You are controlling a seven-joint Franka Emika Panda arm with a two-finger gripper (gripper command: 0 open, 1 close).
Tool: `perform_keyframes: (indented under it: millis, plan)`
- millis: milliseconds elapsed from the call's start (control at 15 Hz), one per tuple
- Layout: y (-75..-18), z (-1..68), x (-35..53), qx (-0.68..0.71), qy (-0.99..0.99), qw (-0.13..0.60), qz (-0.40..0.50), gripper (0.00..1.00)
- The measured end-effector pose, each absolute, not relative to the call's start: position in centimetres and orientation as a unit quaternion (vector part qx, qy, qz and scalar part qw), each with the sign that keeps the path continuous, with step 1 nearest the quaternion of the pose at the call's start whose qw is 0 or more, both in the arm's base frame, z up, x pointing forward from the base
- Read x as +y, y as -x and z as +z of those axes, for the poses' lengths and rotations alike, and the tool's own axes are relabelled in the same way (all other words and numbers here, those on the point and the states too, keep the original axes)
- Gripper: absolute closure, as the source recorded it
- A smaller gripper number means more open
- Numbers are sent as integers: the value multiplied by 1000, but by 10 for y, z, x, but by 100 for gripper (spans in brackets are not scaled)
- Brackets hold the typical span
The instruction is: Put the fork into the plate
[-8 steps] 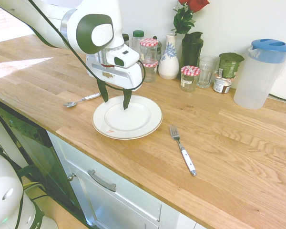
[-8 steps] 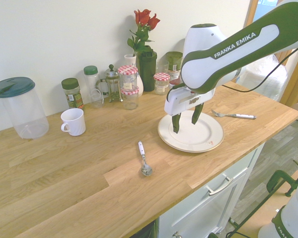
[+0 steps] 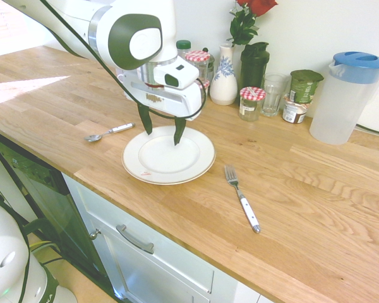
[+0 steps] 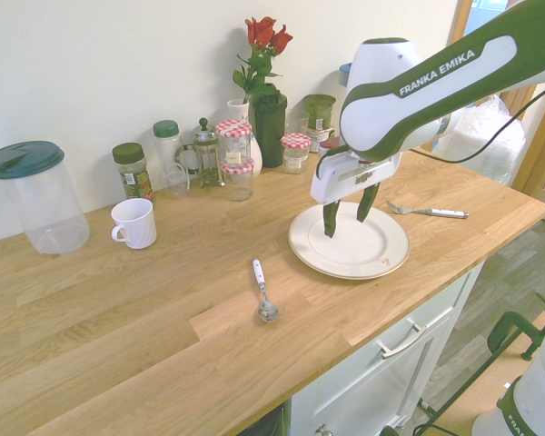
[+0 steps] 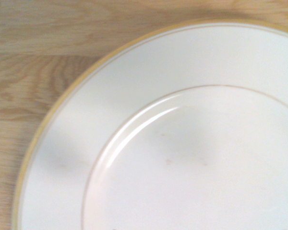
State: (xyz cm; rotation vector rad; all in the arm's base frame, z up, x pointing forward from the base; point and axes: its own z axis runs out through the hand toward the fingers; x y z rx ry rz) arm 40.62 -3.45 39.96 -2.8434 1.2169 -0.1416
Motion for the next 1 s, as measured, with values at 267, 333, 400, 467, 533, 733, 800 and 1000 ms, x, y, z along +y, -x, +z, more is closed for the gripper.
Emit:
perform_keyframes:
  millis: [267, 333, 400, 467, 533, 733, 800, 1000]
  plan:
    - [-384, 423, -98, 403, 913, 1, -58, 0]
    - [-378, 425, -113, 402, 914, -6, -58, 0]
    - [-374, 424, -127, 399, 915, -14, -58, 0]
    - [-369, 424, -142, 396, 916, -24, -57, 0]
    - [-362, 422, -159, 394, 917, -30, -56, 0]
    - [-348, 416, -214, 382, 922, -33, -43, 0]
    - [-350, 415, -230, 376, 925, -33, -37, 0]
    - [-377, 402, -260, 349, 936, -41, -10, 0]
